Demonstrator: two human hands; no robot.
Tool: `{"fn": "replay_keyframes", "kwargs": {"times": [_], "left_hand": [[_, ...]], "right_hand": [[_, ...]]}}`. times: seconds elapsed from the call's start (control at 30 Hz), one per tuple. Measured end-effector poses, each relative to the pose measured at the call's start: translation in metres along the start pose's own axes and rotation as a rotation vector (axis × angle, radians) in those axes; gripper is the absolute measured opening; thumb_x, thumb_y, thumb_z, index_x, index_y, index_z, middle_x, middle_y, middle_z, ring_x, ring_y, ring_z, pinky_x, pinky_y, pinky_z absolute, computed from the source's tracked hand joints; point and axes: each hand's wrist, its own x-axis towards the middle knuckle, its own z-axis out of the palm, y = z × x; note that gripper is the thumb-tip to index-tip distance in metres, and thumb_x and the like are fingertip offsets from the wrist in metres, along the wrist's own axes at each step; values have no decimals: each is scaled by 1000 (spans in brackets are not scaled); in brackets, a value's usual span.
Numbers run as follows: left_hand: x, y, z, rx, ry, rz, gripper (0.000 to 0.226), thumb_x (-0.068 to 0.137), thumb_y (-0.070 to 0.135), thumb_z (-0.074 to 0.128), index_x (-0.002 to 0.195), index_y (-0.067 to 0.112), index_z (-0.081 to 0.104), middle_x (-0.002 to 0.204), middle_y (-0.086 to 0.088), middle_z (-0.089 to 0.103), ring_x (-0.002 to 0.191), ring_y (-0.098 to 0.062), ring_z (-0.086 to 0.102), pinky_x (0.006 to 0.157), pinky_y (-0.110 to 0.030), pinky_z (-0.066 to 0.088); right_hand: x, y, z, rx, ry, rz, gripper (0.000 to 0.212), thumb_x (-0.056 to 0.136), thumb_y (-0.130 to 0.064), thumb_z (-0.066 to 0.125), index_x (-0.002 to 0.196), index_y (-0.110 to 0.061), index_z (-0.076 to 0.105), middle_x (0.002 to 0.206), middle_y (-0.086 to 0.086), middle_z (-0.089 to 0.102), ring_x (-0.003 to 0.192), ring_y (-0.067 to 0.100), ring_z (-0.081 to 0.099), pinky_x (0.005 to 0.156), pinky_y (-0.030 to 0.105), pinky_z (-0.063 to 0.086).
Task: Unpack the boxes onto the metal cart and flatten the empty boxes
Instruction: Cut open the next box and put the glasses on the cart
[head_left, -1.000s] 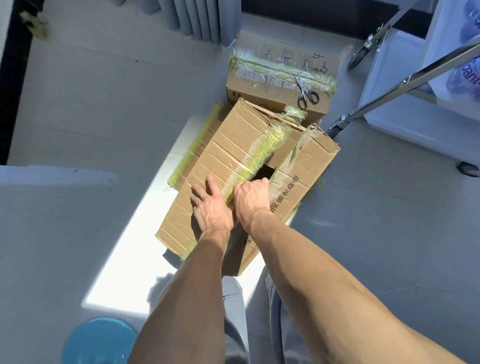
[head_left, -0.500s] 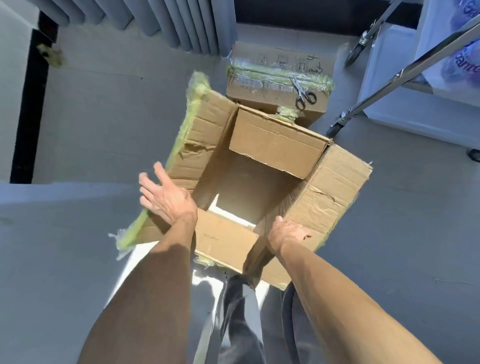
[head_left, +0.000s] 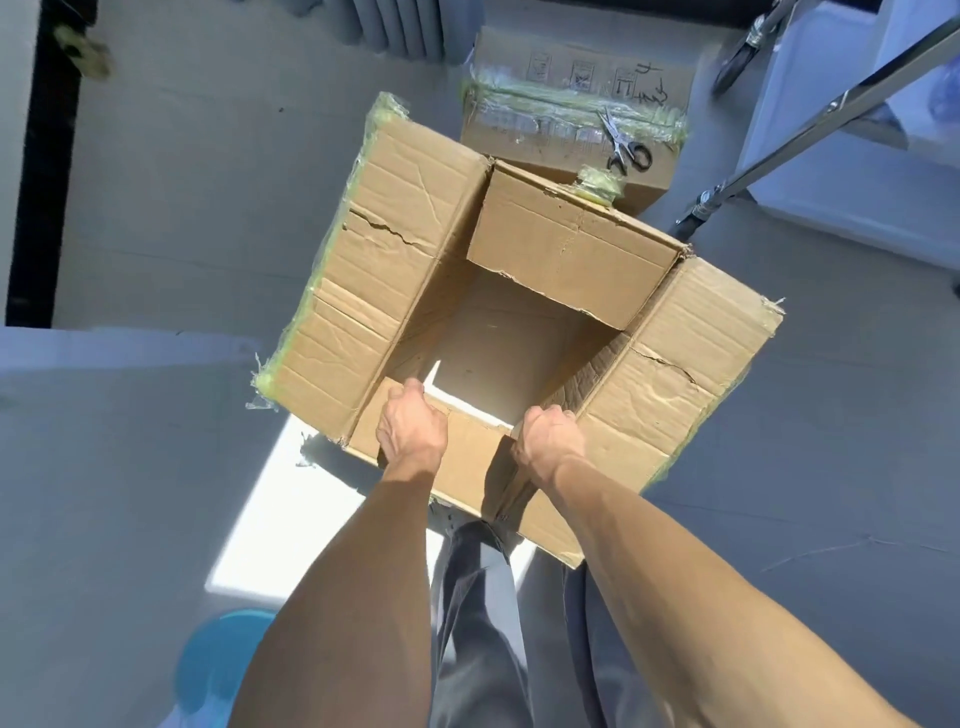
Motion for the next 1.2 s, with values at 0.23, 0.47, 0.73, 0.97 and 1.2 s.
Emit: {"fn": "replay_keyframes", "kwargs": {"times": [0.23, 0.47, 0.73, 0.97, 1.2], "left_hand": [[1, 19, 17, 202, -274, 281, 44, 95, 5, 46, 135, 20, 56, 134, -6, 58, 128, -25, 48, 103, -35, 40], [-4, 35, 6, 555, -262, 278, 22, 94, 20, 49, 112, 19, 61, 100, -3, 67, 103, -22, 57, 93, -39, 35], [-27, -2, 15, 558, -691, -79, 22, 93, 19, 52, 99, 7, 70, 103, -8, 69, 99, -27, 66, 89, -38, 54], [-49, -31, 41, 428, -676, -101, 29, 92, 18, 47, 118, 11, 60, 119, -10, 61, 113, -29, 59, 98, -41, 50], [-39, -10, 56, 263, -536, 81, 35, 94, 21, 50, 128, 22, 57, 122, -7, 65, 115, -28, 59, 93, -32, 45]], "right_hand": [[4, -6, 9, -93, 27, -77, 31, 96, -12, 50, 126, -4, 54, 124, 15, 59, 122, 30, 47, 97, 36, 46], [-2, -11, 11, -243, 34, -101, 33, 96, -17, 47, 128, -10, 53, 124, 11, 62, 120, 29, 52, 104, 39, 39], [-10, -5, 12, -628, -2, -101, 52, 97, -25, 40, 146, -9, 36, 148, 23, 40, 141, 46, 25, 116, 58, 14], [4, 3, 6, -687, 9, -138, 47, 96, -27, 44, 140, -11, 43, 132, 15, 51, 122, 33, 44, 103, 47, 35], [48, -5, -33, -476, 208, -84, 55, 101, -12, 27, 155, -7, 19, 160, 28, -9, 148, 44, 3, 111, 46, 31]]}}
